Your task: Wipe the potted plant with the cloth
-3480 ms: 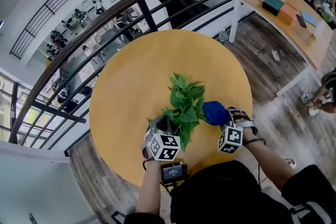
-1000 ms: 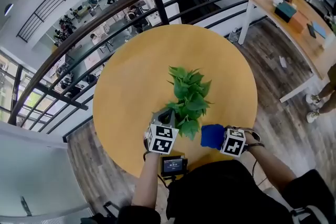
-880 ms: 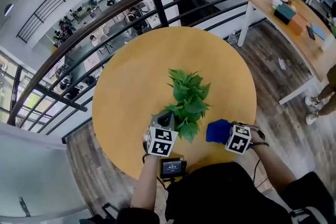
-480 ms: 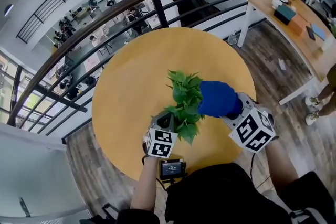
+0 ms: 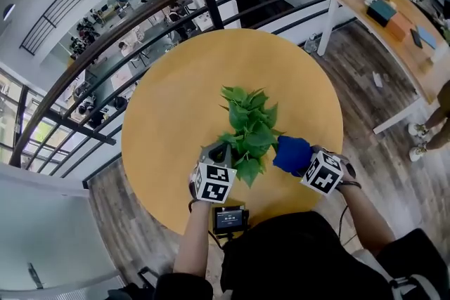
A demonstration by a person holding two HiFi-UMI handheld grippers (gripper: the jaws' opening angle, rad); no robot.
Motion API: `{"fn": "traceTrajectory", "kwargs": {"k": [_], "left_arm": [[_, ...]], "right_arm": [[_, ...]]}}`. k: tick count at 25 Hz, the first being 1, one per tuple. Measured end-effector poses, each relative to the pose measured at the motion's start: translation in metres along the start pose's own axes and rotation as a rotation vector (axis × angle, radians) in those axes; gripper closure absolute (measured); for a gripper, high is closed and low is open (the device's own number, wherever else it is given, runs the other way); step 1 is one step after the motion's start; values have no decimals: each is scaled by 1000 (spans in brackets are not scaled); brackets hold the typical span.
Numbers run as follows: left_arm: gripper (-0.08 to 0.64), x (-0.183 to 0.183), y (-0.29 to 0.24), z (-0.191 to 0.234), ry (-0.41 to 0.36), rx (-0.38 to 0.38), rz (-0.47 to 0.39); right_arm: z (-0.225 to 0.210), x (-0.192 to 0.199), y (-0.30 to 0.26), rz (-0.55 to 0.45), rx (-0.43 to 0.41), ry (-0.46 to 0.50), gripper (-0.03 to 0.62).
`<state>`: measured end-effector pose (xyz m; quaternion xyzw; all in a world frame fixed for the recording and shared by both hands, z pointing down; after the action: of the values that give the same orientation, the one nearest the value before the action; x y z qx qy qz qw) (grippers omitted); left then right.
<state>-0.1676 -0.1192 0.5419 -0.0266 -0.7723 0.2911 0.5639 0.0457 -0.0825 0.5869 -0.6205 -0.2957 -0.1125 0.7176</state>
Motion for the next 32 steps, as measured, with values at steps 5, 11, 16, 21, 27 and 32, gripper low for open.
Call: {"fn": "traceTrajectory", "kwargs": {"k": [5,11,16,21,27,32], "left_arm": [[558,-3,0,-1,-2,5,-10],[558,-2,0,-2,-10,4,-8],[558,-1,0,-3,-8,1,-8],[558,-3,1,-2,-2,4,-7],[558,-8,1,-1,6,-2,-19],[558,-11,3,2,8,-9,-32]], "right_arm": [[4,40,-9,73,10,-39,442],[-63,-29,44,-208,314,-91,442],[-78,-54,28,-203,348,-50,442],[-46,-5,-30,25,219,23,442],[-25,53,-35,148,163,56,442],[-17,71,-19,140,156,-10,442]]}}
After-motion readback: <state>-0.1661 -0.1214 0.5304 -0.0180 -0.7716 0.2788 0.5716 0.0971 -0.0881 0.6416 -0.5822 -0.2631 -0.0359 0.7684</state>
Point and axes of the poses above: the fingertips, and each gripper's own axes: y backward along the fingers, z to its left, x out of its underside, the point moved 1 cm from there along y, backward along the fingers, and after that the axes turned 10 degrees about -z, right-handed, at the moved point
